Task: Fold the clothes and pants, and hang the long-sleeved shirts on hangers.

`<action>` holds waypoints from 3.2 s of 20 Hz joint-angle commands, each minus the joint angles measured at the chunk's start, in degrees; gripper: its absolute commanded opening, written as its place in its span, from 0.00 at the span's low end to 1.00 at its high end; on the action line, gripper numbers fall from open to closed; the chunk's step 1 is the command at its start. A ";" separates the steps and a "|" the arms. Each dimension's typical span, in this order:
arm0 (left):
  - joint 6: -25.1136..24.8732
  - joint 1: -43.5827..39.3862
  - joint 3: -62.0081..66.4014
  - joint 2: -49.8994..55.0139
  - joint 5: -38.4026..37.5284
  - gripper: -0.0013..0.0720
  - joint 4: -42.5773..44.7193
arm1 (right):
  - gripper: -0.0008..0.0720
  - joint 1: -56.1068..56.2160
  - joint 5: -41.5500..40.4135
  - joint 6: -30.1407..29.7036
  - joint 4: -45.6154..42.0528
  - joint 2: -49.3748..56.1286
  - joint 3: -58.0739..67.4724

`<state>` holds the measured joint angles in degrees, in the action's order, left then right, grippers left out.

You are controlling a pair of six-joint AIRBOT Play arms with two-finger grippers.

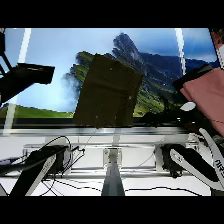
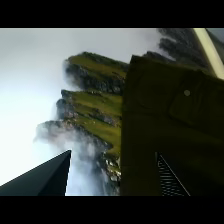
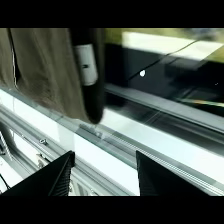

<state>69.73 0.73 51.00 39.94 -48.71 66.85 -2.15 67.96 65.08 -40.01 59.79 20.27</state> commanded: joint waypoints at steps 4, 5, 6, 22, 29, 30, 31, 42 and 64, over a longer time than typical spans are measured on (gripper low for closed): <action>4.28 0.07 -0.11 2.95 -15.45 0.99 0.02 | 0.83 14.75 -9.99 -0.15 11.89 9.99 -0.04; 4.44 0.07 -0.24 3.61 -16.13 0.99 0.04 | 0.83 15.61 -10.97 -0.94 13.77 10.97 0.68; 4.44 0.07 -0.59 4.37 -16.04 0.99 0.04 | 0.83 16.11 -12.15 -1.97 15.15 11.54 1.70; -2.05 7.06 -3.52 30.71 -29.92 0.96 3.54 | 0.07 16.13 -10.08 -6.29 11.04 11.52 9.97; -18.49 12.09 -20.39 31.41 -23.28 0.96 -12.09 | 0.07 16.13 -13.40 -6.32 11.04 11.52 9.97; -19.32 12.09 -22.49 31.41 -20.26 0.96 -14.01 | 0.07 16.13 -13.92 -6.40 11.02 11.52 9.97; -20.87 12.11 -24.15 31.41 -17.99 0.96 -16.15 | 0.07 16.13 -14.08 -7.48 11.06 11.52 9.97; -30.34 12.11 -24.55 31.26 -17.51 0.04 -23.34 | 0.07 16.13 -10.54 -11.26 10.25 11.50 15.39; -3.85 12.15 8.46 -29.07 -6.60 0.03 -14.99 | 0.07 18.34 -6.60 12.90 9.57 -16.09 52.28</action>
<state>55.53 12.84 62.70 15.94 -56.23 44.56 14.72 66.35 67.02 -23.73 47.18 74.17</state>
